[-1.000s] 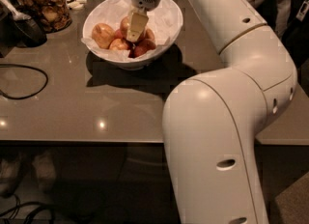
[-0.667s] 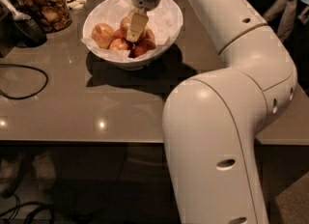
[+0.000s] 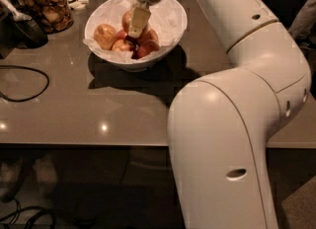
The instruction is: Pick apple from white bowl
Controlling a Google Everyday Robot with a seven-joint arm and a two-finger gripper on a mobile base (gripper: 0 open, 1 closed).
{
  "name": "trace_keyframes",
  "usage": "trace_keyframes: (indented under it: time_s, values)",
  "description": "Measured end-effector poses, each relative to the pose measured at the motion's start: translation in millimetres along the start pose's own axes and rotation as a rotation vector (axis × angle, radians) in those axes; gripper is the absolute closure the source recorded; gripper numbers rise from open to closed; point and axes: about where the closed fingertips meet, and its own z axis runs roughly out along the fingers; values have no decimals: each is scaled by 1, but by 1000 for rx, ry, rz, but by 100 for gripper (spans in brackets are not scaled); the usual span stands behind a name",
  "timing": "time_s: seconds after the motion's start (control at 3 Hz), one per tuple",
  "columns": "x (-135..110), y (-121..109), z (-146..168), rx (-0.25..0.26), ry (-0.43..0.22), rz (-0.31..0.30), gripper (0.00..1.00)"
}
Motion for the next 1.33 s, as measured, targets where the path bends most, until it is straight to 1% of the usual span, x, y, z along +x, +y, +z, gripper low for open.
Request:
trace_keyframes:
  time_s: [0.33, 0.67, 1.0, 1.33]
  values:
    - [-10, -3, -35, 62, 24, 22, 100]
    - [-21, -4, -65, 105, 31, 33, 100]
    - [-32, -4, -93, 144, 36, 35, 100]
    - [-45, -2, -117, 175, 29, 16, 100]
